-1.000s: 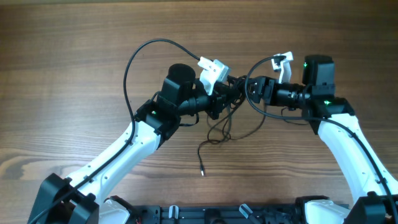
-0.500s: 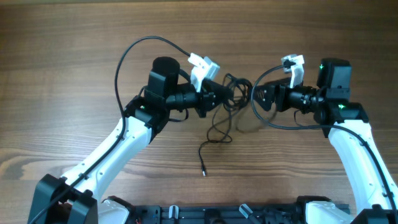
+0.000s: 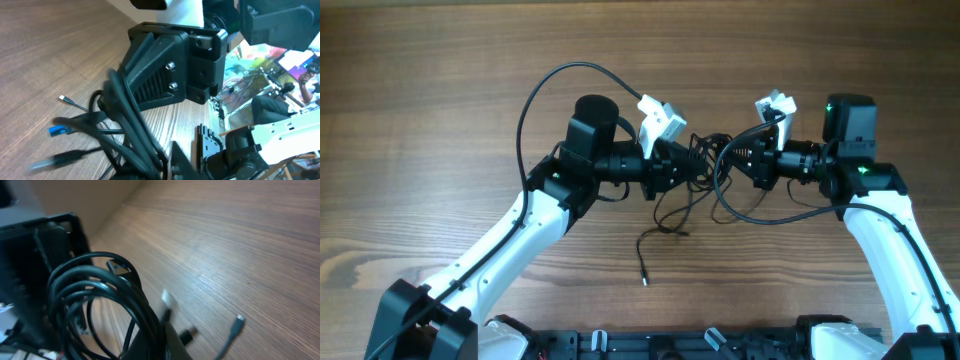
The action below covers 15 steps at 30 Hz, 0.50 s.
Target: Untangle cables
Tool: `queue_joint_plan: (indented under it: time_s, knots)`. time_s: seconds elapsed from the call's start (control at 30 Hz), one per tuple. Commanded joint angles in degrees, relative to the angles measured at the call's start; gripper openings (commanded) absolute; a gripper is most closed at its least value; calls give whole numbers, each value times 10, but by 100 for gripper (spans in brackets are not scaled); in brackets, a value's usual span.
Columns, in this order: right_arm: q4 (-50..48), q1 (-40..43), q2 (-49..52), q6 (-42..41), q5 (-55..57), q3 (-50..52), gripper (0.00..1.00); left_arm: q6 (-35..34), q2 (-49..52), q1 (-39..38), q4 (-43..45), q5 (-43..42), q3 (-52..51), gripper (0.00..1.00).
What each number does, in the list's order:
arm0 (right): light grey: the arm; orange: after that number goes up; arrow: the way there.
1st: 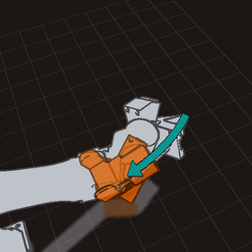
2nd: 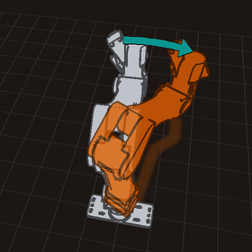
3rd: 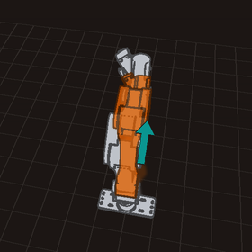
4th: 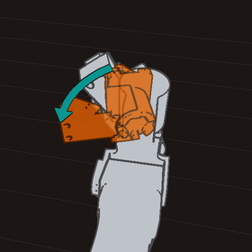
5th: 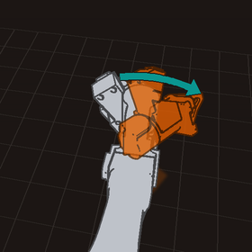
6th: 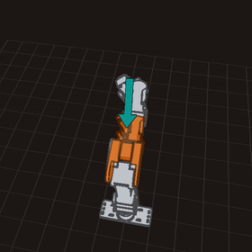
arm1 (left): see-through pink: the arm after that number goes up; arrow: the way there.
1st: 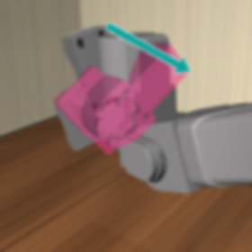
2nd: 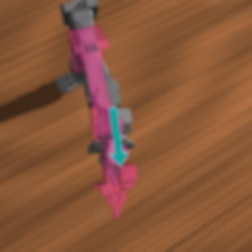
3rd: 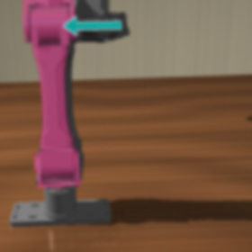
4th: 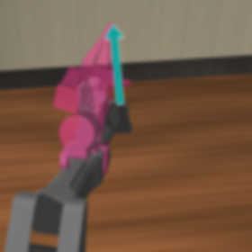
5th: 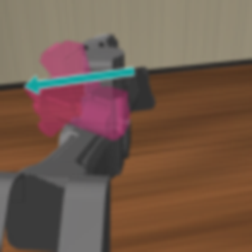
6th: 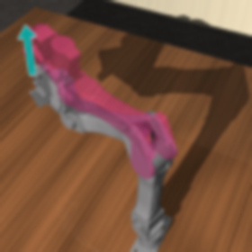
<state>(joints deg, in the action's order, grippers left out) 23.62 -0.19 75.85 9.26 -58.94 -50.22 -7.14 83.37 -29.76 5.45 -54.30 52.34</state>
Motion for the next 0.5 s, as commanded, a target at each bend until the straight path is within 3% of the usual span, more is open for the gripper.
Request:
queue_joint_plan:
  time_s: [0.0,0.1,0.2,0.27,0.33,0.47]
  knots:
    - [0,0,7,-19,66,0,4,9,-1,3,2,6,-2,45]
    - [0,0,7,-19,82,0,4,-3,-1,19,2,18,-2,63]
    - [0,0,7,-18,85,0,5,-58,-1,39,3,50,-2,79]
    - [0,0,7,-17,85,0,4,-99,-1,47,6,76,-2,77]
    - [0,0,7,-17,84,0,4,-134,-1,49,12,101,-2,66]
    - [1,0,7,-17,84,0,4,-146,-1,42,21,127,-2,58]
